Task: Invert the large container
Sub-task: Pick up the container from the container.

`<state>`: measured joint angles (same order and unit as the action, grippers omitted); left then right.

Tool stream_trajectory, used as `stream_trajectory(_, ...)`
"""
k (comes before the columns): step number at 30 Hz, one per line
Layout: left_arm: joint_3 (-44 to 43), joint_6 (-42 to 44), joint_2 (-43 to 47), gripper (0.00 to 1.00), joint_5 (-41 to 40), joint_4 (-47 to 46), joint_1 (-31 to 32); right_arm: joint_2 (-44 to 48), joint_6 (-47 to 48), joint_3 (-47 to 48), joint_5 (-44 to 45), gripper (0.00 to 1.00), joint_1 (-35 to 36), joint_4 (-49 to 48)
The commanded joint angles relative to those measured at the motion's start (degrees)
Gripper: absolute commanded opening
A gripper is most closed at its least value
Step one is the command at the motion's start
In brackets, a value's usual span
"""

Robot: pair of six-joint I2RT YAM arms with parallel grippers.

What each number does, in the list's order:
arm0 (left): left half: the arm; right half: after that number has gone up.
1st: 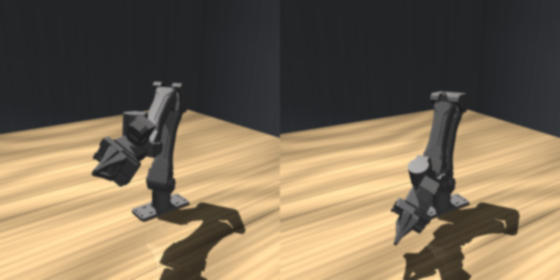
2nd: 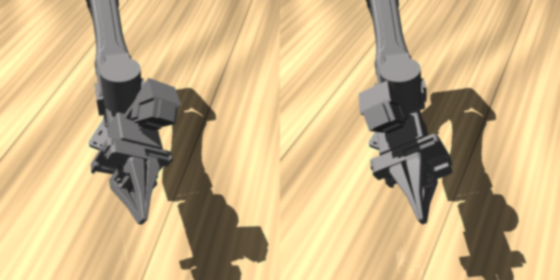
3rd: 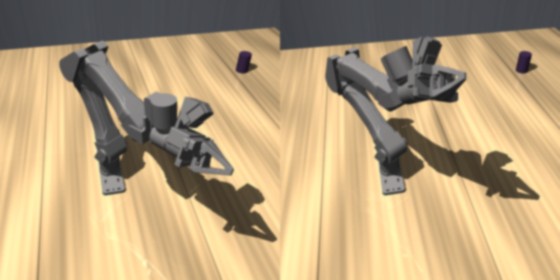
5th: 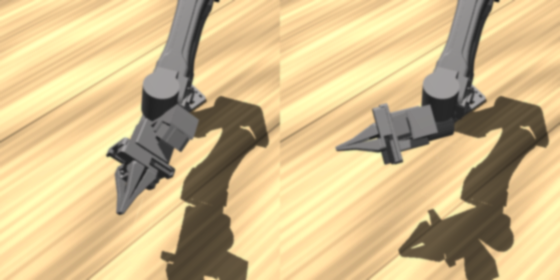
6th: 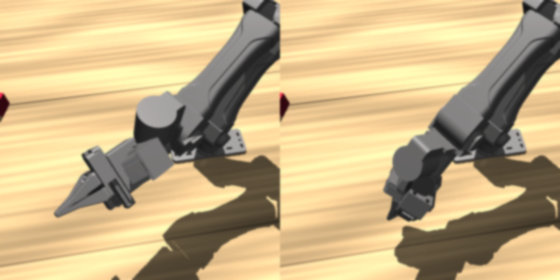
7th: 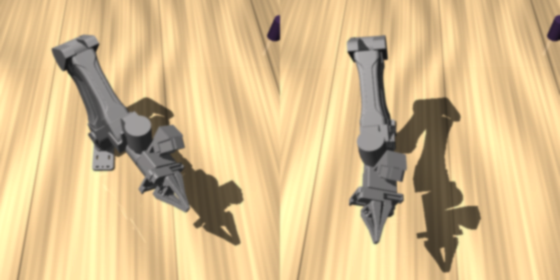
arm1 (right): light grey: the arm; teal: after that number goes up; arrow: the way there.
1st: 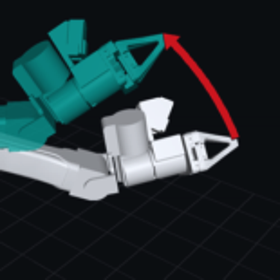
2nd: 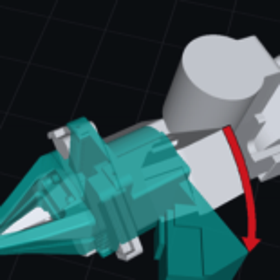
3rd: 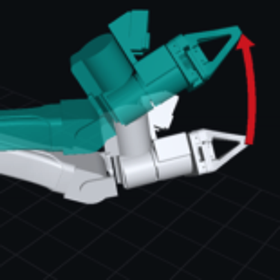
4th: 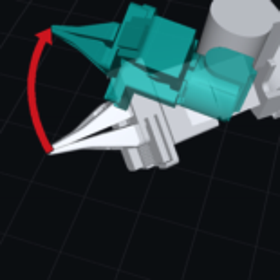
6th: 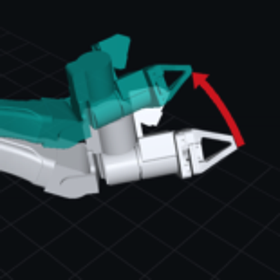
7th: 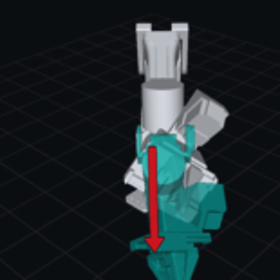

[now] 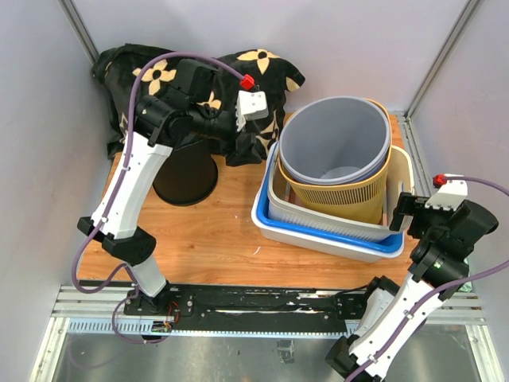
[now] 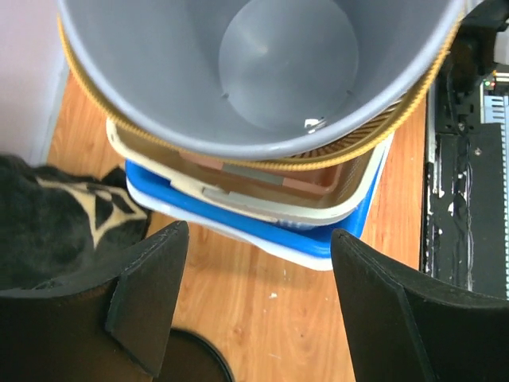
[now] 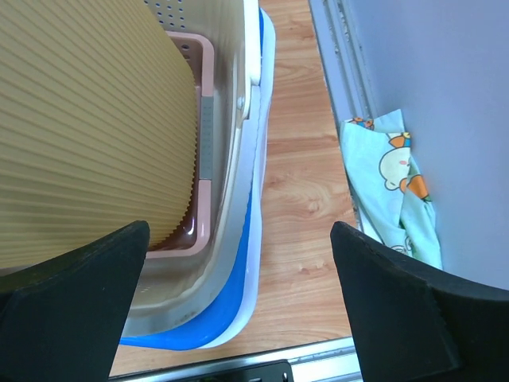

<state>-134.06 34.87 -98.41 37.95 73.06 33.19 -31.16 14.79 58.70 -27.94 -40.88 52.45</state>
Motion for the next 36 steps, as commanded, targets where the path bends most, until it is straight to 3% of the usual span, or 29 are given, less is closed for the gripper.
stream_trajectory(1, -0.93, 7.51, 2.93, 0.77, 6.35, -1.86, 0.88, -2.54, -1.02, -0.74, -2.96, 1.00, -1.08, -0.52)
stream_trajectory(6, 1.72, 18.05, 4.23, 0.76, 9.73, -4.42, 1.08, -2.01, -0.74, -1.40, -3.94, 1.00, -1.04, -0.96)
stream_trajectory(12, 1.41, 22.76, 0.04, 0.76, 10.83, -4.85, 3.10, -1.26, -0.32, -1.57, -4.55, 1.00, -1.04, -0.94)
stream_trajectory(20, -1.93, 24.89, -6.94, 0.70, 5.28, -4.77, 8.36, 0.04, -0.16, -1.56, -4.38, 1.00, -1.04, -0.94)
stream_trajectory(28, -1.72, 25.50, -8.64, 0.64, 3.32, -4.76, 9.04, -0.57, -0.08, -2.18, -4.98, 0.99, -1.09, -1.85)
stream_trajectory(36, 5.19, 27.07, -7.45, 0.46, -0.39, -4.59, 11.06, -1.03, -0.44, -2.23, -5.90, 0.99, -1.06, -2.74)
